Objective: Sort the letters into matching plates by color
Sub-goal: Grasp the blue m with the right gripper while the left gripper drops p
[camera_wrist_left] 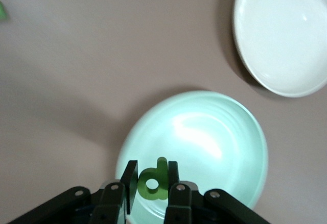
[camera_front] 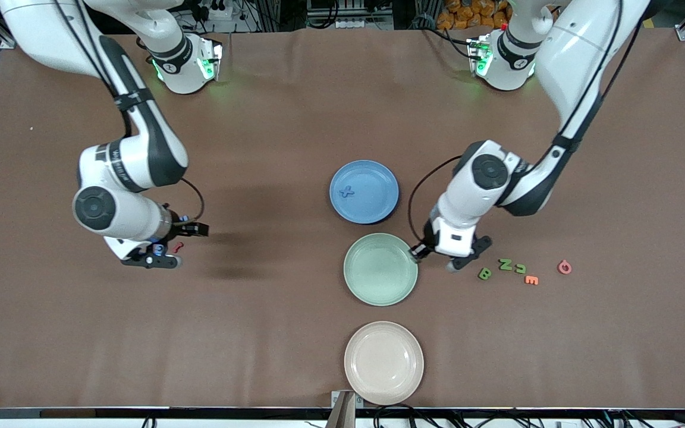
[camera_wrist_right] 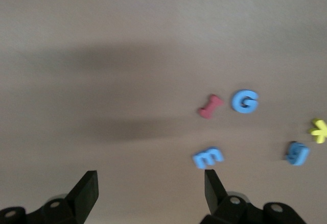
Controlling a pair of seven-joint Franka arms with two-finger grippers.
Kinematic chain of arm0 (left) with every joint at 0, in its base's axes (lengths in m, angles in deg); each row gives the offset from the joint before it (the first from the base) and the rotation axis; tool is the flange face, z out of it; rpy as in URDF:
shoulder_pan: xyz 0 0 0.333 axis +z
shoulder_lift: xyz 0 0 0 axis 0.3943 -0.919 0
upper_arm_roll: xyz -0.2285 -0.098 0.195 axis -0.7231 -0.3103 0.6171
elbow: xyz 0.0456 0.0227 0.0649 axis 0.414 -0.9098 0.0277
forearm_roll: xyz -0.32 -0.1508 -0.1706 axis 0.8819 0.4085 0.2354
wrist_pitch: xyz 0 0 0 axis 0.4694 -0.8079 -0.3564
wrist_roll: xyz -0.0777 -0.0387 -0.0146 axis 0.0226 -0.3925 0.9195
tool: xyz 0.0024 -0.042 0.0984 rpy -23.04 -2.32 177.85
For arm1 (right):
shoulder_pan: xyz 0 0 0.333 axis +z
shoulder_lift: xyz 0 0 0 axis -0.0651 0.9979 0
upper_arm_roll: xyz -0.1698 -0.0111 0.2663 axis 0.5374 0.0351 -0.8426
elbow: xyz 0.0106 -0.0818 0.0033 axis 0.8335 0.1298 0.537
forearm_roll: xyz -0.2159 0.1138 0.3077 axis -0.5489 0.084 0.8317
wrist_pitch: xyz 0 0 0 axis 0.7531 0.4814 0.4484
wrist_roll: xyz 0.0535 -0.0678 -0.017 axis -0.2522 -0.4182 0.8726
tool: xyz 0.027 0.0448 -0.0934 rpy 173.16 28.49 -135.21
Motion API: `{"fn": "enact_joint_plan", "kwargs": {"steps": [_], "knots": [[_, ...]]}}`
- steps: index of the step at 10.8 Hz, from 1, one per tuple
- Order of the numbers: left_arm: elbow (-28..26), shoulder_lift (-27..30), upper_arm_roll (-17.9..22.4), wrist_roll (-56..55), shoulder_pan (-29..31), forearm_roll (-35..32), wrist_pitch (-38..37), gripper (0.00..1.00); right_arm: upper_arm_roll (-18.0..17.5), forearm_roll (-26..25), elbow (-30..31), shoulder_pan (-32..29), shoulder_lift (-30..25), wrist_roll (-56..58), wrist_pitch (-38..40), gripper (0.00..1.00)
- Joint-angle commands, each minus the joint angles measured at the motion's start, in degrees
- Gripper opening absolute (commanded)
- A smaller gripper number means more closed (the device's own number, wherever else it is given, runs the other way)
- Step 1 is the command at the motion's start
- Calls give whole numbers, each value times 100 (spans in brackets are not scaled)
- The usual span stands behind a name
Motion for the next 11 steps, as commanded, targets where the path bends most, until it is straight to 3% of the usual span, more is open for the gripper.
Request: {"fn": "enact_joint_plan", "kwargs": {"steps": [1, 2, 3, 5, 9, 11], "knots": [[793, -563, 228, -840, -670, 51, -26, 0, -104, -103, 1308, -583, -573, 1104, -596, 90], [882, -589, 411, -981, -855, 34, -26, 45, -87, -103, 1765, -750, -600, 1420, -1165, 90], [865, -572, 648, -930, -979, -71, -26, 99, -78, -103, 2135, -821, -592, 1649, -1745, 90], [838, -528, 799, -773, -945, -290, -383, 100, -34, -129, 2411, -822, -531, 1792, -2277, 90], [830, -546, 861, -183, -164, -327, -1254, 100, -34, -445, 2578, -804, -382, 1801, -2690, 73], [821, -563, 948, -288, 30, -318, -1693, 100, -34, -507, 2578, -796, -250, 1801, -2884, 72]]}}
